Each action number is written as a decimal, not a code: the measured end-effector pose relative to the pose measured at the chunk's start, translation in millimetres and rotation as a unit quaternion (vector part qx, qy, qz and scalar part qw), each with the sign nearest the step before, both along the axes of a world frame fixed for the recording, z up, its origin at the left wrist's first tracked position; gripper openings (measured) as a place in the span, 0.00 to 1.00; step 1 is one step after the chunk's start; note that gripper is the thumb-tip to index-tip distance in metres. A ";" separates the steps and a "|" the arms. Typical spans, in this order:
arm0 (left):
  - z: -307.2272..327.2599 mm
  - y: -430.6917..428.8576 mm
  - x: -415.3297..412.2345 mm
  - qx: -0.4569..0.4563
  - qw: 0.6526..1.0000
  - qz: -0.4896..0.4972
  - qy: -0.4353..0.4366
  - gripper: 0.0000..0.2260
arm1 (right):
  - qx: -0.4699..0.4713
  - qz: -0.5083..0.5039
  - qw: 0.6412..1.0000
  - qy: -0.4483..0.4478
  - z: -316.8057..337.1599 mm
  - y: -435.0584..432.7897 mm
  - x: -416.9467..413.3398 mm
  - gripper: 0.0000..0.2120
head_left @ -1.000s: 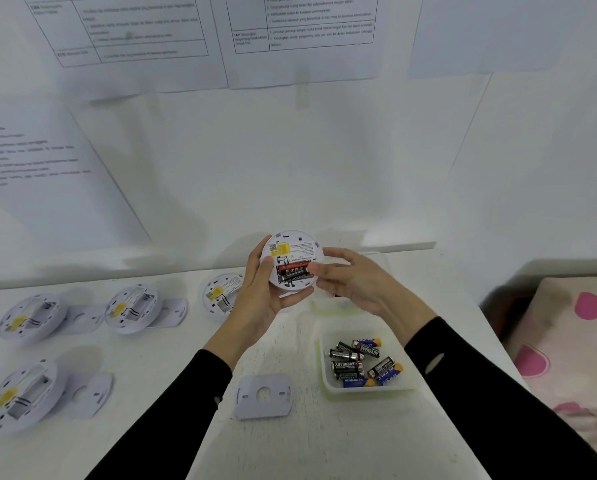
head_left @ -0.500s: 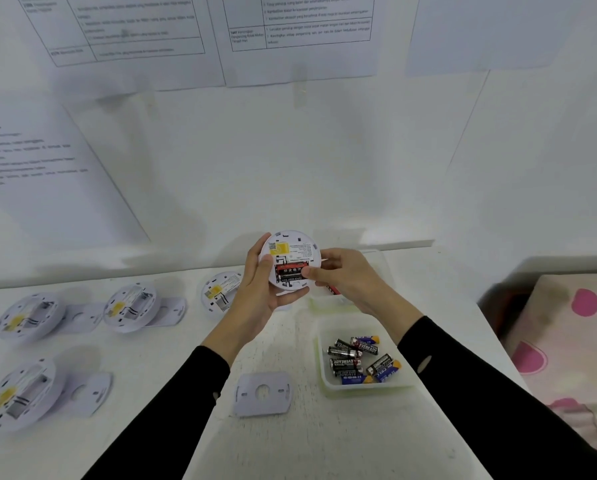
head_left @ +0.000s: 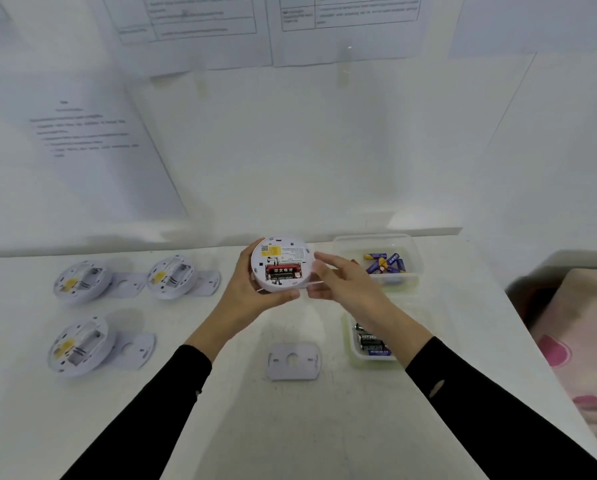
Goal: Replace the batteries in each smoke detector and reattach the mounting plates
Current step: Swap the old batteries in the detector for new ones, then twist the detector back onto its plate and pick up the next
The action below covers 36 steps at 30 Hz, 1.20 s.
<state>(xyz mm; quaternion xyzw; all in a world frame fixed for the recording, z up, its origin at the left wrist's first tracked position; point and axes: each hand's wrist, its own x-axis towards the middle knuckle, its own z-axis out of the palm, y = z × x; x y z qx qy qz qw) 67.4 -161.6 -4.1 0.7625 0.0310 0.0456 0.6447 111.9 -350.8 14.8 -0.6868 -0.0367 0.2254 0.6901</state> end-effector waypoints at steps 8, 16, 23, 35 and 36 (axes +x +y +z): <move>5.3 48.8 -36.3 -0.015 0.998 0.058 -0.014 0.43 | -0.376 0.261 0.842 -0.285 -72.9 8.5 -72.2 0.24; 9.9 64.8 -49.4 -0.013 0.999 0.046 -0.022 0.43 | -0.344 0.200 0.870 -0.291 -80.8 10.3 -79.9 0.26; 9.1 59.5 -51.3 -0.027 0.995 0.075 -0.057 0.43 | -0.186 -0.047 0.897 -0.399 -20.5 22.8 -79.8 0.26; 5.1 -8.1 -48.2 -0.090 0.989 0.074 -0.094 0.41 | -0.145 -0.130 0.893 -0.407 12.6 61.0 -70.0 0.25; 5.1 -11.4 -47.7 -0.097 0.988 0.075 -0.096 0.41 | -0.153 -0.127 0.889 -0.413 10.8 60.5 -68.2 0.25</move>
